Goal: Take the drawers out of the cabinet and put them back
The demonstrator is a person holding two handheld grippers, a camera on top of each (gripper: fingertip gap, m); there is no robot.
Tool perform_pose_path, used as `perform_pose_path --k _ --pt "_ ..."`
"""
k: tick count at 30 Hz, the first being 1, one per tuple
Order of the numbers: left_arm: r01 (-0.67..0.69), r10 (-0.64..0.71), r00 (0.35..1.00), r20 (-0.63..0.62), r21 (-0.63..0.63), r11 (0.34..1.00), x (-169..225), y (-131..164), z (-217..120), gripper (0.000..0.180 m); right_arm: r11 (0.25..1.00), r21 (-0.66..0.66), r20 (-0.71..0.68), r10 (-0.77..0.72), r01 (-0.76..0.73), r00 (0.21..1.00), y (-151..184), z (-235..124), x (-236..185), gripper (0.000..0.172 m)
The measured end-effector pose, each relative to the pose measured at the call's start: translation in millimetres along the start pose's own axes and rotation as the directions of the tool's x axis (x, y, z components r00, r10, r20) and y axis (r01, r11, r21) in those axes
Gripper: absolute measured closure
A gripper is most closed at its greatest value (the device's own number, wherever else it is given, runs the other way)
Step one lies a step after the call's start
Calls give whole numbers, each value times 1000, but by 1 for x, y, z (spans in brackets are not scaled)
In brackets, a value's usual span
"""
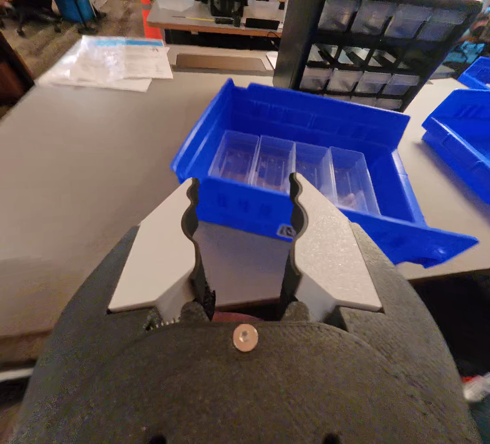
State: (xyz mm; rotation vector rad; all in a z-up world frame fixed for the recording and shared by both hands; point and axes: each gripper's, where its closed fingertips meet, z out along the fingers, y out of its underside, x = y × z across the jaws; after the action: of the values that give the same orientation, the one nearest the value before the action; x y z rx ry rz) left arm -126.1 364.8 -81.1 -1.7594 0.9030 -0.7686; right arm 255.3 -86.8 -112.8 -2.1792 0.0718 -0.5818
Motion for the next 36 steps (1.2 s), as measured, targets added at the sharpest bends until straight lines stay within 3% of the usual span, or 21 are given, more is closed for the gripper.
perform_pose_path --k 4,7,10,14,18,24,27,30,33,36 --pt "158 -164 983 -88 -69 985 30 38 -6 107 951 59 -3 303 -303 953 26 -5 -8 124" --pt "252 -268 947 -176 -106 962 47 45 9 106 898 56 -12 438 -436 899 40 14 -7 117" --pt "348 -366 890 -271 -113 931 52 33 26 99 894 67 -33 446 -443 895 37 30 1 111" --pt "370 -387 858 -338 -117 922 39 15 49 101 899 103 -43 433 -427 901 25 44 27 113" --pt "409 -420 844 -335 -105 906 22 3 70 99 878 141 -60 469 -458 881 18 60 55 103" --pt "327 -308 923 -228 47 944 60 24 28 78 817 210 -54 558 -537 828 1 59 4 79" --pt "230 -216 958 -187 53 972 89 39 19 63 786 187 -84 611 -589 787 -6 70 -35 65" --pt "86 -83 992 -95 26 996 103 51 27 58 802 161 -94 593 -576 800 -25 84 -63 50" --pt "14 -14 999 -37 -2 1000 106 59 39 58 807 169 -125 587 -566 800 -40 99 -65 48" --pt "45 -45 999 -24 6 999 102 60 43 70 781 191 -171 623 -595 763 -41 106 -49 56"
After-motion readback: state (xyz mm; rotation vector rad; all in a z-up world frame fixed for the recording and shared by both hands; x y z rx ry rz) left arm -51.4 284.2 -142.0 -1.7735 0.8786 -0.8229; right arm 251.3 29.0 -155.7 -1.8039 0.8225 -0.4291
